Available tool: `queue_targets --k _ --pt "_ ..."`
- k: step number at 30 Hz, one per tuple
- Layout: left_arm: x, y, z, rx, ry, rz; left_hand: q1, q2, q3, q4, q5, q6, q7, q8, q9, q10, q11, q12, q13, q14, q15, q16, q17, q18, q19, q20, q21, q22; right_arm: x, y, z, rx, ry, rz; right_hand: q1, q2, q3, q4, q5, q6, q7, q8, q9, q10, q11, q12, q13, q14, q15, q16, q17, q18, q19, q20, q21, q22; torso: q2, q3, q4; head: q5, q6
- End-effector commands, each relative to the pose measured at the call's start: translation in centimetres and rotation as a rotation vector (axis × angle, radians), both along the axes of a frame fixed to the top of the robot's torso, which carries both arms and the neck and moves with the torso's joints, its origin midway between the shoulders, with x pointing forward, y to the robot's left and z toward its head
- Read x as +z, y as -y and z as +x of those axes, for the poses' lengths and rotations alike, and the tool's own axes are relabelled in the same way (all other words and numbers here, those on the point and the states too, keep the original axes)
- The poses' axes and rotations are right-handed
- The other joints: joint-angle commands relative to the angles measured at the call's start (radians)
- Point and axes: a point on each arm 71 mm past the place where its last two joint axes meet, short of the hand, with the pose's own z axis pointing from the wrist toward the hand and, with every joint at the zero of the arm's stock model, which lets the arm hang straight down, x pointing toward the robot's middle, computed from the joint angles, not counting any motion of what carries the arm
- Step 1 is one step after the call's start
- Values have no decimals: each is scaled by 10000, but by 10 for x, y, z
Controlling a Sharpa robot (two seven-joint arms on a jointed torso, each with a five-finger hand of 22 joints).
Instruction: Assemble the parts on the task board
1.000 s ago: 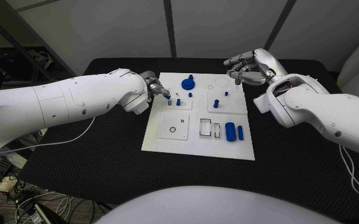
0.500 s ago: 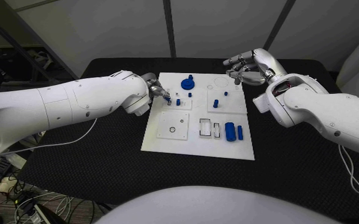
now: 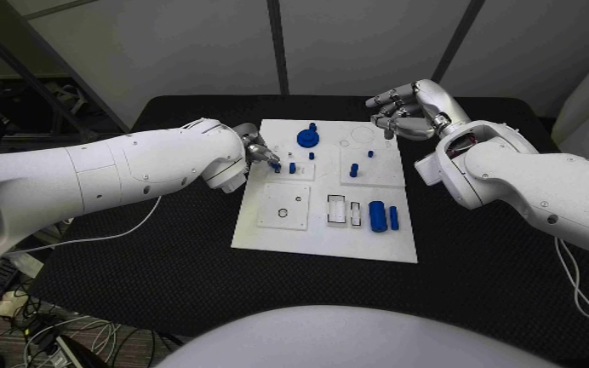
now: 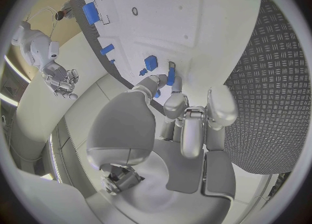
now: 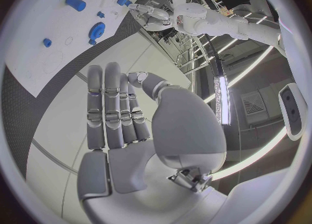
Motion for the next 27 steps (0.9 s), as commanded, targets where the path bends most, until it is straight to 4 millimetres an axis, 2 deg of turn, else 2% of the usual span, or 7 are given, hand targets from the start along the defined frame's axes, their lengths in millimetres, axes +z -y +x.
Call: queue_targets --k 1,10,16,18,21,22,27 --pt "-2 2 -1 -163 -200 123 -45 87 899 -890 -20 547 -499 31 1022 324 -257 21 1 994 -79 45 2290 -236 48 -5 6 768 2 -1 0 52 100 7 -17 73 -69 4 68 47 47 -47 -10 -7 53 15 -9 54 11 -24 -11 117 54 -4 -51 -16 -4 1 -5 -1 2" --pt "-3 1 -3 -246 -374 179 -45 87 899 -890 -20 547 -499 31 1022 324 -257 21 1 994 -79 45 2290 -236 48 -5 6 768 2 -1 0 63 103 9 -17 73 -69 4 68 47 47 -47 -10 -7 53 15 -9 54 11 -24 -11 117 54 -4 -51 -16 -3 4 9 -8 2" --pt "-4 2 -4 -363 -495 199 -66 90 906 -894 -95 538 -499 30 1047 328 -259 14 -4 994 -80 44 2287 -233 40 -7 -10 764 2 -1 0 68 104 11 -17 73 -69 4 68 47 47 -47 -10 -7 53 15 -9 54 11 -24 -11 117 54 -4 -51 -16 2 5 -8 -8 2" --pt "-5 3 -4 -386 -526 207 -86 87 905 -901 -201 531 -503 30 1076 334 -260 9 -6 994 -81 44 2287 -233 38 -7 -16 765 2 -1 0 65 104 10 -17 73 -69 4 68 47 47 -47 -10 -7 53 15 -9 54 11 -24 -11 117 54 -4 -51 -16 3 4 -10 -13 2" --pt "-5 3 -4 -414 -579 228 -92 125 912 -932 -878 505 -519 27 1156 355 -271 9 0 994 -89 44 2287 -232 32 -10 -33 767 2 -1 0 60 103 8 -17 73 -69 4 68 47 47 -47 -10 -7 53 15 -9 54 11 -24 -11 117 54 -4 -51 -16 4 2 -6 -18 2" --pt "-5 3 -4 -422 -603 239 -91 135 918 -943 -1011 499 -519 25 1177 357 -271 8 2 994 -90 44 2288 -232 32 -10 -36 768 2 -1 0 59 103 8 -17 73 -69 4 68 47 47 -47 -10 -7 53 15 -9 54 11 -24 -11 117 54 -4 -51 -16 3 2 1 -23 2" --pt "-6 2 -5 -450 -718 295 -94 146 927 -966 -1220 490 -519 19 1223 361 -271 6 7 994 -89 44 2288 -232 33 -9 -42 772 2 -1 0 56 101 6 -17 73 -69 4 68 47 47 -47 -10 -7 53 15 -9 54 11 -24 -11 117 54 -4 -51 -16 -4 1 6 -11 2"
